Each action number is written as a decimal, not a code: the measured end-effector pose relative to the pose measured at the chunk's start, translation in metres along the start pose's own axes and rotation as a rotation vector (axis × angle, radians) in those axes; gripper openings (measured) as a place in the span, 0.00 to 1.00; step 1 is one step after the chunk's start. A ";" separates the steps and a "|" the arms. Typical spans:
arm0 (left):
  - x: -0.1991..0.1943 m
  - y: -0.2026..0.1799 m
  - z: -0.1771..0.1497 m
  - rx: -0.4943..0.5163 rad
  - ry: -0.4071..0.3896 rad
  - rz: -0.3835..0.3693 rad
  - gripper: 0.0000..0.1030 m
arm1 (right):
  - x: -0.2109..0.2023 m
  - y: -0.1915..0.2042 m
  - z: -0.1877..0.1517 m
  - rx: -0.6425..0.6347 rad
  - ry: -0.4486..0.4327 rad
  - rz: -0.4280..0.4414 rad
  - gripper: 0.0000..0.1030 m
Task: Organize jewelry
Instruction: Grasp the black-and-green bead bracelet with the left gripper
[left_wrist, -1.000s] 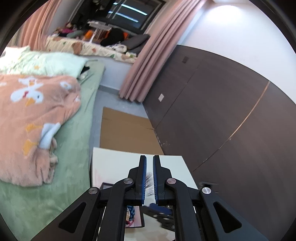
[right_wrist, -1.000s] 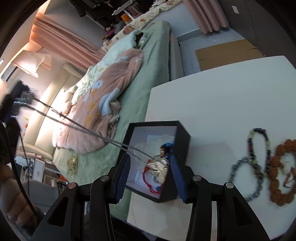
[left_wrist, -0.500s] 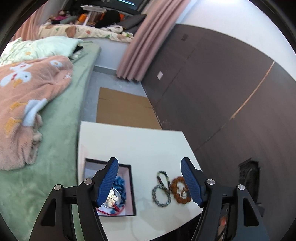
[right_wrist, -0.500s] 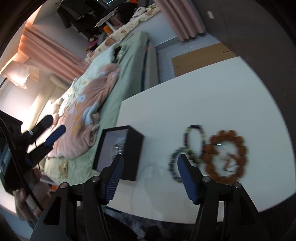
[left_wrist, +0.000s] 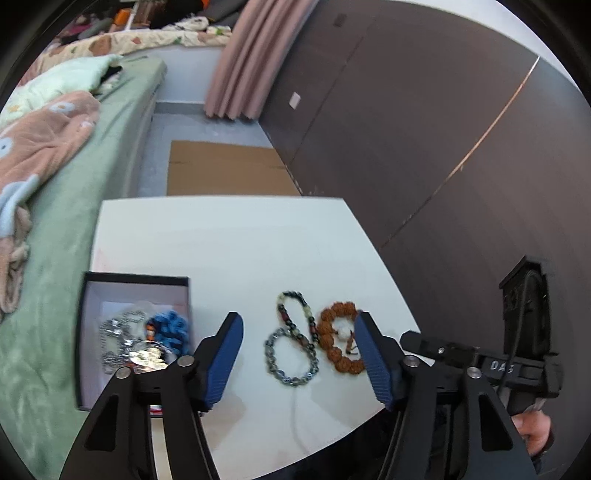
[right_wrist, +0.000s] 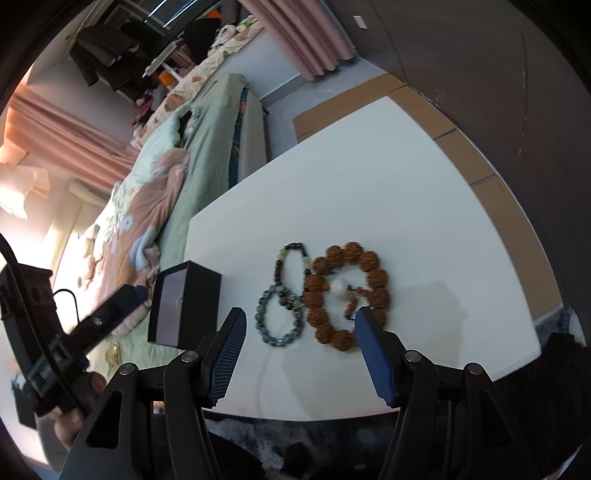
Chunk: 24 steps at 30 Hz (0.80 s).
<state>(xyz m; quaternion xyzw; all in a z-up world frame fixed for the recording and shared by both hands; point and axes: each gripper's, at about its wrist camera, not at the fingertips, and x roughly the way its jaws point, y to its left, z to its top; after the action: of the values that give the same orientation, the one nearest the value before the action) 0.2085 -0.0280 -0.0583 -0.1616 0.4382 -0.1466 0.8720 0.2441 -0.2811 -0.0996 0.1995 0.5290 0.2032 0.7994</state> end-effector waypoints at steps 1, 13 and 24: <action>0.006 -0.003 0.000 0.002 0.013 0.002 0.58 | -0.001 -0.003 0.000 0.005 0.001 -0.001 0.60; 0.088 -0.015 0.005 0.029 0.169 0.062 0.37 | 0.003 -0.038 0.006 0.102 0.000 -0.086 0.60; 0.131 -0.006 -0.005 0.059 0.204 0.122 0.31 | 0.025 -0.047 0.015 0.126 0.021 -0.194 0.60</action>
<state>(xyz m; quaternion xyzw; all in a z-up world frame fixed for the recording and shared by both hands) 0.2791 -0.0861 -0.1530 -0.0930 0.5293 -0.1220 0.8344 0.2725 -0.3081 -0.1384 0.1949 0.5657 0.0931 0.7958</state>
